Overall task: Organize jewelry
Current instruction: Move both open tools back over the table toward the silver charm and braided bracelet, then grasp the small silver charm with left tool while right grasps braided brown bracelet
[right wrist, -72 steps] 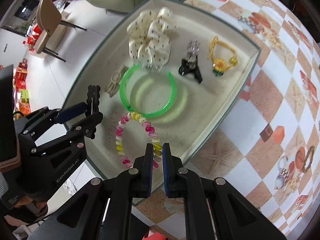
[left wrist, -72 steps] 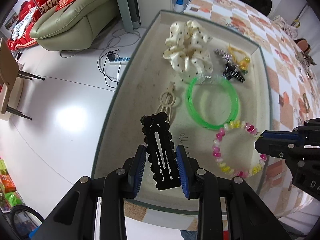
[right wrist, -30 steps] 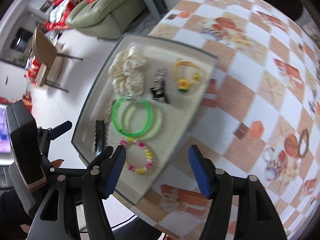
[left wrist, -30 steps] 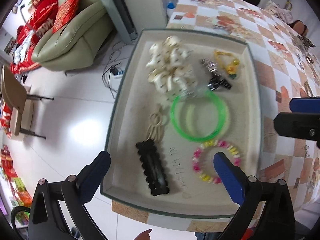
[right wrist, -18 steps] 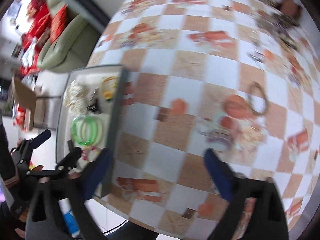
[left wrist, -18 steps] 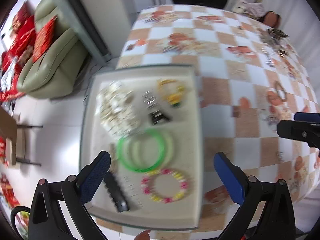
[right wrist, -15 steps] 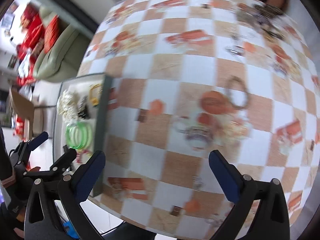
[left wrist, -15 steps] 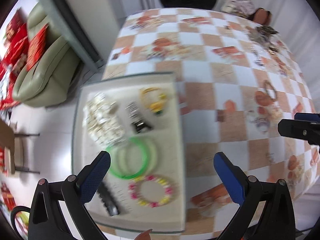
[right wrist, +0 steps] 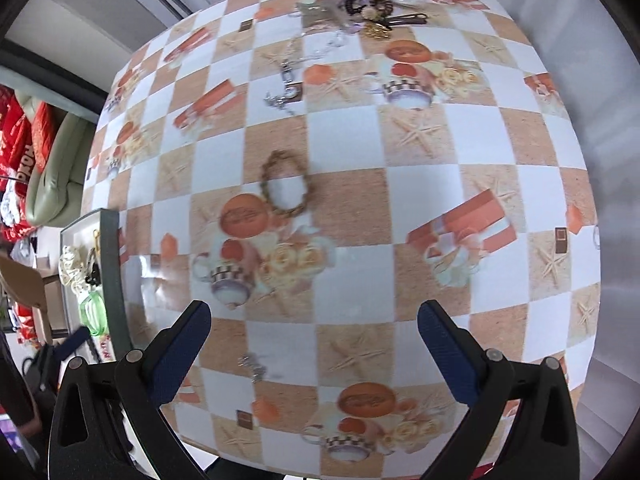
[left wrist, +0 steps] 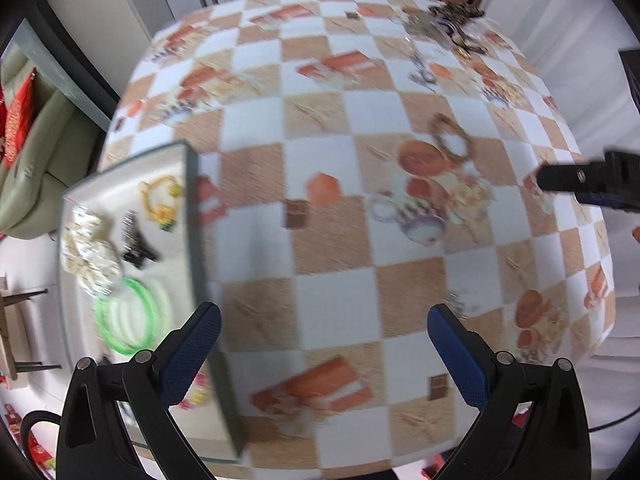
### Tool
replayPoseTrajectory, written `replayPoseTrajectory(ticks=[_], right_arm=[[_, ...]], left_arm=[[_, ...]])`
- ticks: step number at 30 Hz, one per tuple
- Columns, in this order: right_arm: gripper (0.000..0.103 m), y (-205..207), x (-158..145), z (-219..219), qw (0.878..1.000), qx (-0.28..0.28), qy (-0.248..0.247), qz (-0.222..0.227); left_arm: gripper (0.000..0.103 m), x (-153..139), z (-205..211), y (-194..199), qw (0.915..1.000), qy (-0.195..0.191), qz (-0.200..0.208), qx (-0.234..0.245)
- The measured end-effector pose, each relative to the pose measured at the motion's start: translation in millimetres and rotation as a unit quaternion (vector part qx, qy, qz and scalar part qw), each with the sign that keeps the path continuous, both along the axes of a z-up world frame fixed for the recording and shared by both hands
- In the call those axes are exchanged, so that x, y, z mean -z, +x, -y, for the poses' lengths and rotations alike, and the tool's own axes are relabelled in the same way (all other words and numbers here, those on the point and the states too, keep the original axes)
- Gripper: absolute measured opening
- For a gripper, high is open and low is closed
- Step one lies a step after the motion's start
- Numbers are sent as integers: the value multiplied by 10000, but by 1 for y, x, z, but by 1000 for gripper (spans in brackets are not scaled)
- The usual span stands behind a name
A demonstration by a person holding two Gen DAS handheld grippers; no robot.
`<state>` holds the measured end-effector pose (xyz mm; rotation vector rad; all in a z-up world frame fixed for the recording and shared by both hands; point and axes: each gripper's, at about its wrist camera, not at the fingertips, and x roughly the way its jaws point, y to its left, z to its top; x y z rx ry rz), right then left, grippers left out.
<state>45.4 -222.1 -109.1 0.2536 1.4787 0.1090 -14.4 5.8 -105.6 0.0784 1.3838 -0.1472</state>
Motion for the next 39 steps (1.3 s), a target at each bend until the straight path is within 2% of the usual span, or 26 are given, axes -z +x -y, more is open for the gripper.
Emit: replayPoseTrajectory(ticks=[7, 13, 18, 20, 23, 26, 28, 34, 37, 39], right_arm=[[103, 15, 14, 3, 9998, -189, -58, -17], [103, 33, 27, -4, 9991, -415, -111, -10], [103, 53, 38, -17, 9978, -642, -193, 25], [103, 59, 42, -22, 9971, -724, -236, 51], [102, 66, 48, -29, 9960, -847, -293, 61], [100, 71, 53, -37, 9944, -978, -389, 98], [98, 74, 57, -43, 9932, -1063, -451, 134], [80, 80, 71, -59, 9900, -1282, -578, 86], [79, 79, 73, -71, 9851, -1493, -839, 181], [78, 78, 73, -78, 9814, -1626, -998, 229]], left_arm=[[103, 21, 33, -13, 9994, -136, -284, 124], [103, 33, 54, -17, 9994, -189, -298, 63], [99, 45, 67, -18, 9992, -156, -363, -31], [91, 51, 73, -19, 9991, -146, -407, -19], [90, 58, 82, -21, 9989, -123, -457, -3], [76, 66, 91, -22, 9987, -67, -505, 54], [76, 71, 98, -25, 9985, -26, -540, 72], [72, 76, 114, -30, 9990, 152, -386, 171], [60, 72, 125, -35, 9990, 156, -316, 281], [49, 70, 132, -36, 9987, 165, -285, 392]])
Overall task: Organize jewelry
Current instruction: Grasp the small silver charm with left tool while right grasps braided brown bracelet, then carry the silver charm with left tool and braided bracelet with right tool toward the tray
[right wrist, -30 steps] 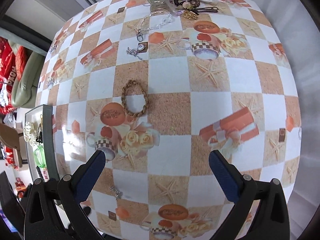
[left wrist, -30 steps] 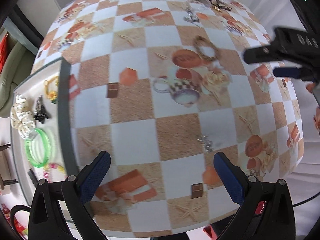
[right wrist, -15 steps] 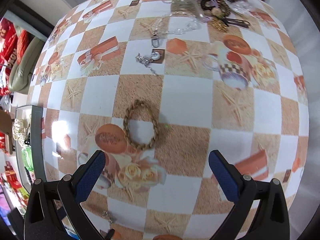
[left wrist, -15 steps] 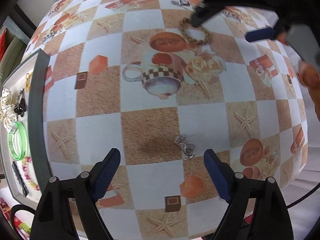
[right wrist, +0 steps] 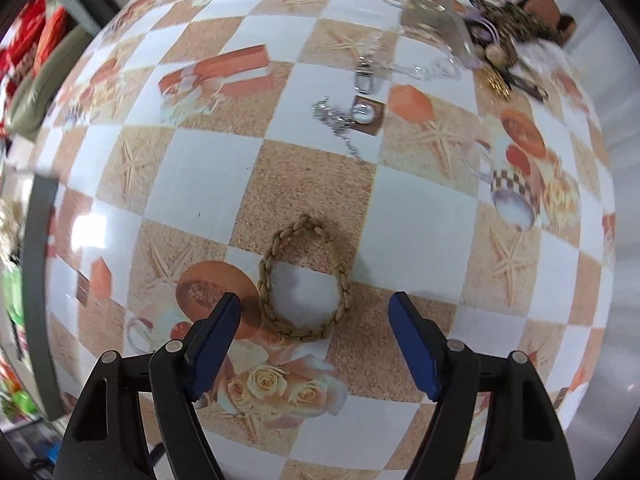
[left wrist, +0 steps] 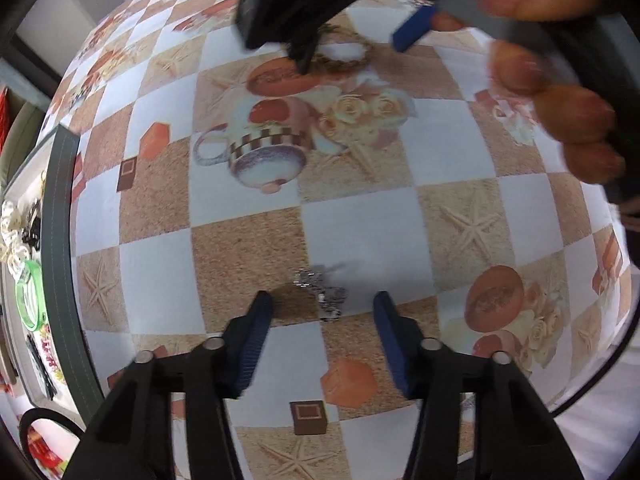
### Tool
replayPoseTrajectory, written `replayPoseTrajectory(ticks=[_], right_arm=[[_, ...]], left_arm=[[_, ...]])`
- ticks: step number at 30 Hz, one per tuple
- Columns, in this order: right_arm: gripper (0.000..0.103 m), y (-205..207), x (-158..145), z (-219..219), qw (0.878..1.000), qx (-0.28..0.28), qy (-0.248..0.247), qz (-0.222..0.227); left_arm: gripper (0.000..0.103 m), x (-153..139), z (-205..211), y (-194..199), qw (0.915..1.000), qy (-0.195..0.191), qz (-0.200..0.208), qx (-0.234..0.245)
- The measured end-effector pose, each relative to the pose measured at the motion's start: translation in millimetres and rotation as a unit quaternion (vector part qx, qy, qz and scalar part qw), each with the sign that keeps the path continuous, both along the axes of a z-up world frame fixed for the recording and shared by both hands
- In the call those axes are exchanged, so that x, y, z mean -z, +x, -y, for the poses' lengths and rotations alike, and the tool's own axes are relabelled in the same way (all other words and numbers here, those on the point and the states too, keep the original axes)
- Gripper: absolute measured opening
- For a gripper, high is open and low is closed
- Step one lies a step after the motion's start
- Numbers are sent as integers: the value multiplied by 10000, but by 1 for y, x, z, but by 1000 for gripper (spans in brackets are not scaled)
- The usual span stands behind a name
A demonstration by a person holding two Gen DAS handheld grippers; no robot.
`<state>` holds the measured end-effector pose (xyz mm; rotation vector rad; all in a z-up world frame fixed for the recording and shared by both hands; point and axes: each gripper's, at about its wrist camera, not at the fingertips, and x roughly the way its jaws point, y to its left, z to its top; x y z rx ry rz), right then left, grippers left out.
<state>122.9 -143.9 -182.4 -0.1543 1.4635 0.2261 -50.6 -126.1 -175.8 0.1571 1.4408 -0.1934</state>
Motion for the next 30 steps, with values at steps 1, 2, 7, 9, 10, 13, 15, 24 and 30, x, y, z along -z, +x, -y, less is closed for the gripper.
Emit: replayPoseTrajectory(ticks=[1, 2, 7, 9, 10, 13, 15, 24, 30], right_arm=[[77, -1, 0, -3, 9999, -75, -63, 43], [74, -1, -1, -5, 9999, -109, -71, 58], [25, 0, -9, -15, 9994, -300, -49, 142], [13, 3, -10, -20, 9994, -305, -50, 134], [12, 4, -10, -19, 9996, -263, -24, 139], [11, 2, -15, -14, 9997, -126, 102, 165], [10, 0, -17, 0, 9996, -31, 248, 155], [10, -36, -35, 48, 9955, 594, 736, -41], [10, -66, -37, 65, 9907, 916, 981, -241]], left_arm=[[46, 0, 4, -1, 10000, -2, 7, 65], [40, -1, 7, -2, 9999, -13, 7, 126], [15, -3, 12, 0, 9997, -76, -42, 230], [12, -5, 10, 2, 9996, -164, -96, 226], [12, -6, 8, 3, 9994, -233, -134, 215], [12, -9, -1, 6, 9989, -392, -190, 145], [11, -11, -7, 9, 9984, -511, -222, 107], [11, -32, -47, 20, 9944, -1019, -279, -17], [11, -44, -69, 29, 9924, -1195, -267, -90]])
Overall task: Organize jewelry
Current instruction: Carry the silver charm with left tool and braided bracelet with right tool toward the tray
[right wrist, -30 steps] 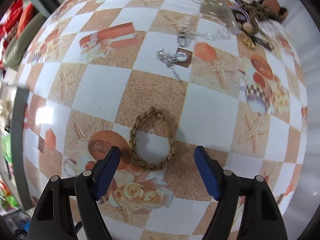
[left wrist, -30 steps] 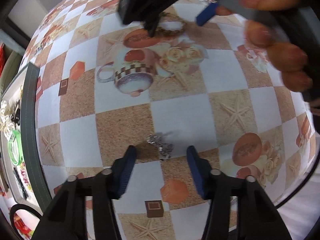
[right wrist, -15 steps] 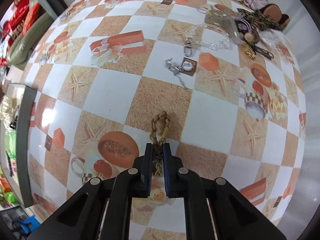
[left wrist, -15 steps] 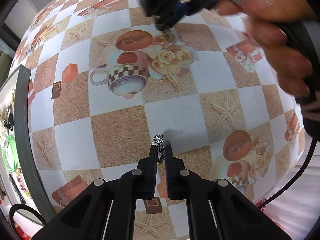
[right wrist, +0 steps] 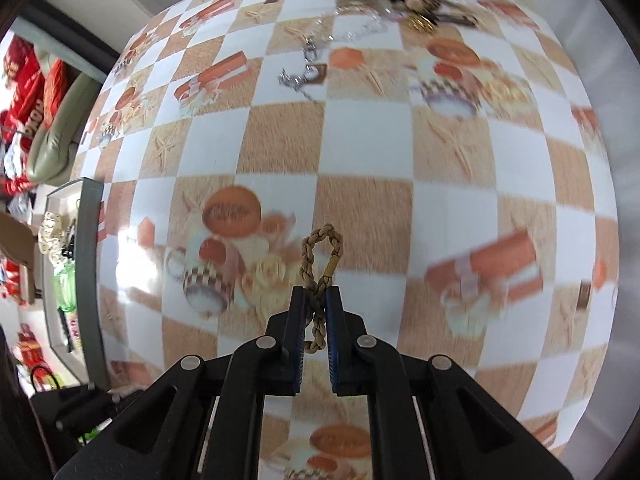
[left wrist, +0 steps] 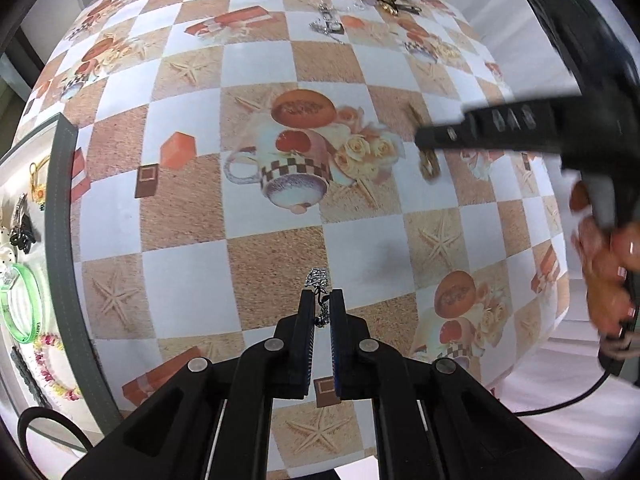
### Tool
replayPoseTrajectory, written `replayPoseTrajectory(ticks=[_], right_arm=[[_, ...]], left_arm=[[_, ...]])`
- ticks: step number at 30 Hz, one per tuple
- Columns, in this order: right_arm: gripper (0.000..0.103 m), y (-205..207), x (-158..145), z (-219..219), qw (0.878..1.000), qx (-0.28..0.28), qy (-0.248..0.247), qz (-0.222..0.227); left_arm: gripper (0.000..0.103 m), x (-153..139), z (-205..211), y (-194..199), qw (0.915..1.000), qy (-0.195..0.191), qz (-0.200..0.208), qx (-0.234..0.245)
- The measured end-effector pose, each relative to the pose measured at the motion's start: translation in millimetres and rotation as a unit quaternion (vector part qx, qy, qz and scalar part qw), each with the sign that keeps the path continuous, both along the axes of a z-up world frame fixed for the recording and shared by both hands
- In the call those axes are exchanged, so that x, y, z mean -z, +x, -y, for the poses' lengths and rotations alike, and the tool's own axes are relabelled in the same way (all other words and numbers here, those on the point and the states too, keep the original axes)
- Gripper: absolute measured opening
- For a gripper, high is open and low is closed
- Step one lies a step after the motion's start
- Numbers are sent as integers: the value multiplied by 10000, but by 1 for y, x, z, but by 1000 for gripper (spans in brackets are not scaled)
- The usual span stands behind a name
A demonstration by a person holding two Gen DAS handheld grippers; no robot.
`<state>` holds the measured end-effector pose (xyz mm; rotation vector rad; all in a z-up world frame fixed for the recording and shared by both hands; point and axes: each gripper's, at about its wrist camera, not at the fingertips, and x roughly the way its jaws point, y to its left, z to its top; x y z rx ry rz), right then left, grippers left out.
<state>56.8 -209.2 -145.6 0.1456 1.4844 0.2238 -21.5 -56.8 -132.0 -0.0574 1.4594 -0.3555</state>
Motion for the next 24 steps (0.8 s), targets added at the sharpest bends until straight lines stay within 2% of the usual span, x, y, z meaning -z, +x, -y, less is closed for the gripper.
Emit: replayPoseTrajectory(ticks=[11, 24], right_arm=[[10, -31, -19, -5, 9994, 168, 275, -80], [10, -38, -47, -44, 9995, -71, 319, 31]], left_arm=[[11, -18, -15, -13, 9996, 98, 262, 61], [11, -42, -57, -9, 9981, 119, 563, -209]])
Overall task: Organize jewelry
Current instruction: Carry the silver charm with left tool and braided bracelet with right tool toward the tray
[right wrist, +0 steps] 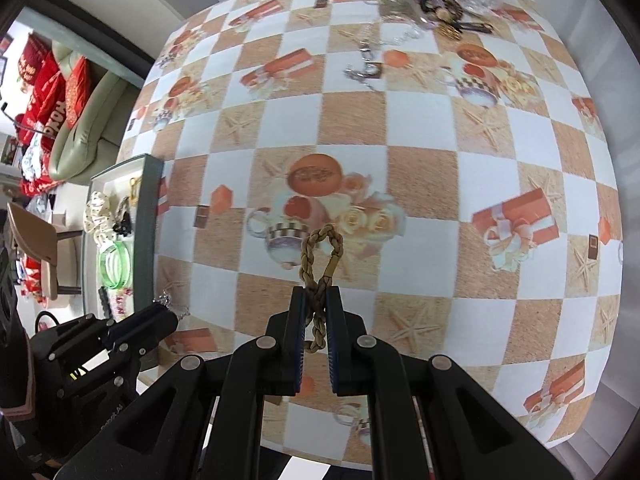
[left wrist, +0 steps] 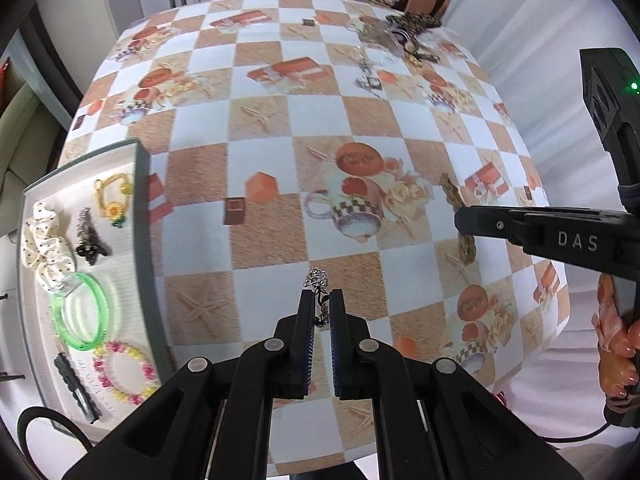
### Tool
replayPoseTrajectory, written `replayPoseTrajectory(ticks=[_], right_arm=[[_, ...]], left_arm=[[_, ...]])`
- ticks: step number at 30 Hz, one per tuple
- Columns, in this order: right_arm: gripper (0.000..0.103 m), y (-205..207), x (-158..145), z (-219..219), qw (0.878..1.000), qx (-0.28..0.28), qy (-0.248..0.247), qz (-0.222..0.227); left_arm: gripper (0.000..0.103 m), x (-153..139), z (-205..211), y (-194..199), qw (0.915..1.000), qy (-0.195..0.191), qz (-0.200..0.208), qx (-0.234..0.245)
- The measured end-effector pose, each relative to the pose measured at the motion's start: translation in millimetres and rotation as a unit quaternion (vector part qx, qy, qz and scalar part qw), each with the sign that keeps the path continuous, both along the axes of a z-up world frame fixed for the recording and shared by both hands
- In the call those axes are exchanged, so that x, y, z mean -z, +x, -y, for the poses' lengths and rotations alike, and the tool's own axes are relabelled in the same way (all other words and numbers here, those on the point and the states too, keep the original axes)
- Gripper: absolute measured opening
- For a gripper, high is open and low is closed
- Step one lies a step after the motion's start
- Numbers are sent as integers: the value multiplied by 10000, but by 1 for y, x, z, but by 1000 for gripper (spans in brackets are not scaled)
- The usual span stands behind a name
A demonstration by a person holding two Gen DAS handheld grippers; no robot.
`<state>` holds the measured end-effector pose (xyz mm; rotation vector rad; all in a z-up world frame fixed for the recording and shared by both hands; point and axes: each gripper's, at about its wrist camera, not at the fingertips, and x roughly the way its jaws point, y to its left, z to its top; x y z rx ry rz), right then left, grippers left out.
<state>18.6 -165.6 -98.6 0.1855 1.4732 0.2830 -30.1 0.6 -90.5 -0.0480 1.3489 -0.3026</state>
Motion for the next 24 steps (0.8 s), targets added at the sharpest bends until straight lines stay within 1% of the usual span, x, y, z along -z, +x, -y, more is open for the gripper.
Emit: replayPoseTrajectory(ticks=[12, 24], right_arm=[[10, 6, -22, -57, 9982, -558, -51, 191], [10, 13, -37, -119, 9925, -1177, -24, 335]], left_arm=[[11, -11, -48, -5, 9989, 7, 185, -442], [11, -18, -103, -15, 9945, 20, 309, -996]])
